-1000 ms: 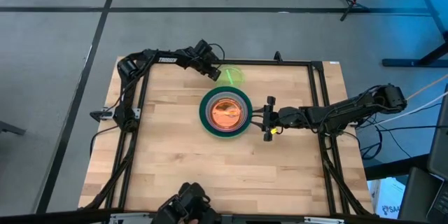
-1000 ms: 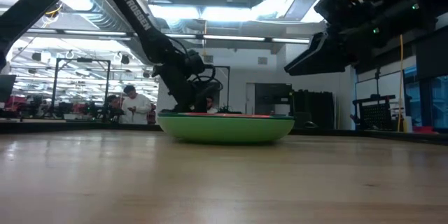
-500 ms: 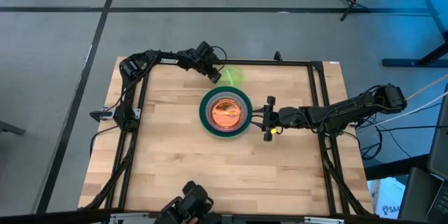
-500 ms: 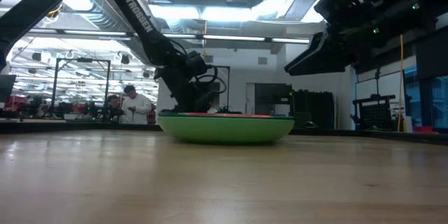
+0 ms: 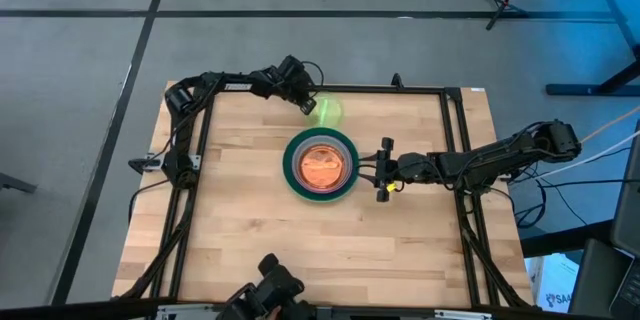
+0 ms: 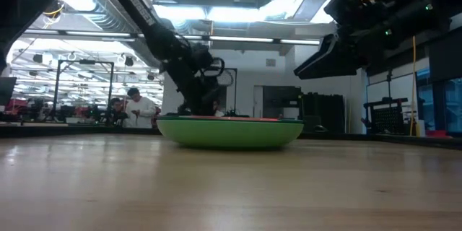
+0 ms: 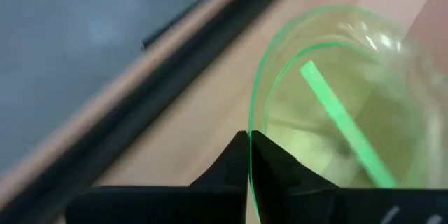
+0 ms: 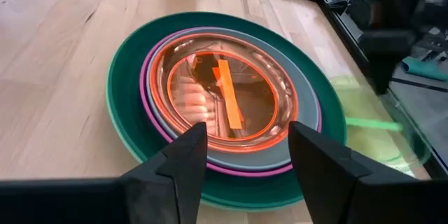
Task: Stack plastic plates
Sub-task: Stack the green plate on top of the orange plate
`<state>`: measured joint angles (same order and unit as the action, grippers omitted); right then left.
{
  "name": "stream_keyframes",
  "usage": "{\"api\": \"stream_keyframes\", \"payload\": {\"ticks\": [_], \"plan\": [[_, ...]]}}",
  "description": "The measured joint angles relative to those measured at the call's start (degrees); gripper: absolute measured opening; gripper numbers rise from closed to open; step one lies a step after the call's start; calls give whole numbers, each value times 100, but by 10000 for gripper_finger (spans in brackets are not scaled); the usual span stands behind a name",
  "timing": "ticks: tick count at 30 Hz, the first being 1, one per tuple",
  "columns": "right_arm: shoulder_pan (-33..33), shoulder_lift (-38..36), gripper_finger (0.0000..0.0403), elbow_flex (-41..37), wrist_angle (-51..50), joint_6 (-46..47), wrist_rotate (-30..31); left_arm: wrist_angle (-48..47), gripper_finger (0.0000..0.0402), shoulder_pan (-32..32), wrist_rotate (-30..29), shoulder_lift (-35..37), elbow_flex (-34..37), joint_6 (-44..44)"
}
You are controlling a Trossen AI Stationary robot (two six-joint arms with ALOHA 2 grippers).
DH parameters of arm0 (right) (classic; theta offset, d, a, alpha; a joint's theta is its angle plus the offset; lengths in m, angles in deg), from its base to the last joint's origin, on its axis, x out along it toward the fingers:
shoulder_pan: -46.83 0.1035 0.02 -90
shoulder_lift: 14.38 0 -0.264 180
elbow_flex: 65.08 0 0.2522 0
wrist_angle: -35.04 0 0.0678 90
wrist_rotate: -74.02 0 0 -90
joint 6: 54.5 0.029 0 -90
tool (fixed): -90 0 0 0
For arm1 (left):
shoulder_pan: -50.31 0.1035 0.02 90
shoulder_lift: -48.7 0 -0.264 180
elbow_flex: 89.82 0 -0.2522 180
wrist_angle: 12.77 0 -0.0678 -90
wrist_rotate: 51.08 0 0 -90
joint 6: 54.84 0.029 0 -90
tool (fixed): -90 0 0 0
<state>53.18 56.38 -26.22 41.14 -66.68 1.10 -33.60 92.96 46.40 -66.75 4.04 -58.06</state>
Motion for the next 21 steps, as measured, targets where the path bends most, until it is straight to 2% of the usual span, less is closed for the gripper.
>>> {"api": "stream_keyframes", "payload": {"ticks": [11, 16, 21], "plan": [[0, 2, 193, 0, -50, 400, 0, -253, 1, -184, -262, 1495, 0, 50], [0, 2, 193, 0, -46, 402, 0, -730, 1, -473, -203, 2082, 0, 102], [0, 2, 193, 0, -47, 533, -11, -1444, 0, -976, -210, 2344, 0, 293]]}}
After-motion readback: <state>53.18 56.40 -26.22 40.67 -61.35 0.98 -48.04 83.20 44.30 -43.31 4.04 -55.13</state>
